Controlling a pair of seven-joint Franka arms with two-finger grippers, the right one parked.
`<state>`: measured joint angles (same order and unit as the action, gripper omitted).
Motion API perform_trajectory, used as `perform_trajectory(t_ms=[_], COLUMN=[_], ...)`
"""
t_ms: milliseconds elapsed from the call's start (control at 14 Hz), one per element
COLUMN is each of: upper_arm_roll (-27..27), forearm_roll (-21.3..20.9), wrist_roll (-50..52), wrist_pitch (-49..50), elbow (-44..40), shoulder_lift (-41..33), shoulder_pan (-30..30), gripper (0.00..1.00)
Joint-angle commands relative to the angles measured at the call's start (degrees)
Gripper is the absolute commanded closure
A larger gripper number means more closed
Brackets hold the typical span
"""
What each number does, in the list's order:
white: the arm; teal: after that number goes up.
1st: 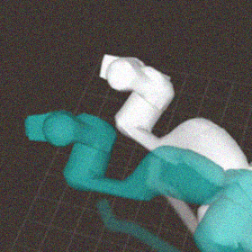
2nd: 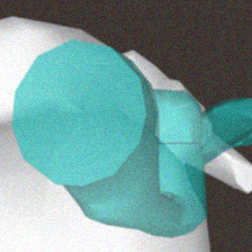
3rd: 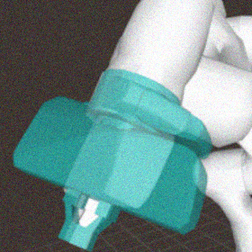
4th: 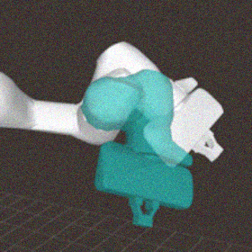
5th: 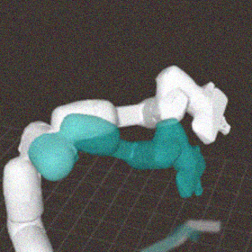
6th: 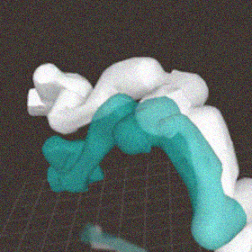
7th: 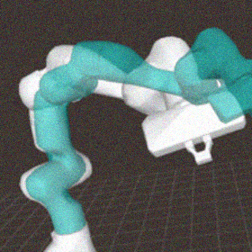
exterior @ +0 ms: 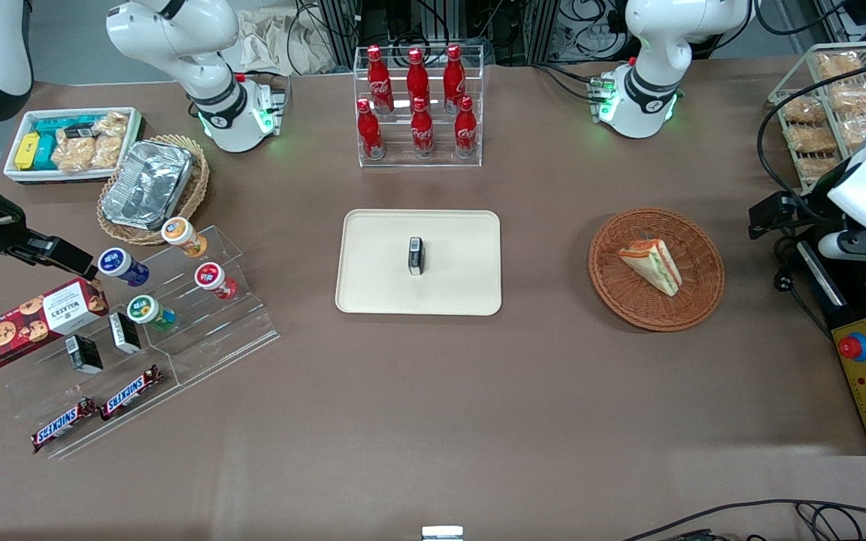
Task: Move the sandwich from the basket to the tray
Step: 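Move the left gripper over the wrapped sandwich in the wicker basket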
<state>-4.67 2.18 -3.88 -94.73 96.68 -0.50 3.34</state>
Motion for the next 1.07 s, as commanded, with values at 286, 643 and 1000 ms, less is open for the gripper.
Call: perform_trajectory(t_ms=[286, 643, 1000], upper_arm_roll=[-0.1, 0.0, 0.1], forearm_roll=[-1.9, -2.9, -2.6], wrist_roll=[1.3, 1.4, 5.4], wrist_pitch=[0.9, 0.2, -8.4], elbow=[0.4, 12.4, 30.1], shoulder_lift=[-1.6, -11.2, -20.5], shoulder_pan=[-0.6, 0.0, 0.0], gripper=[0.00, 0.00, 0.00])
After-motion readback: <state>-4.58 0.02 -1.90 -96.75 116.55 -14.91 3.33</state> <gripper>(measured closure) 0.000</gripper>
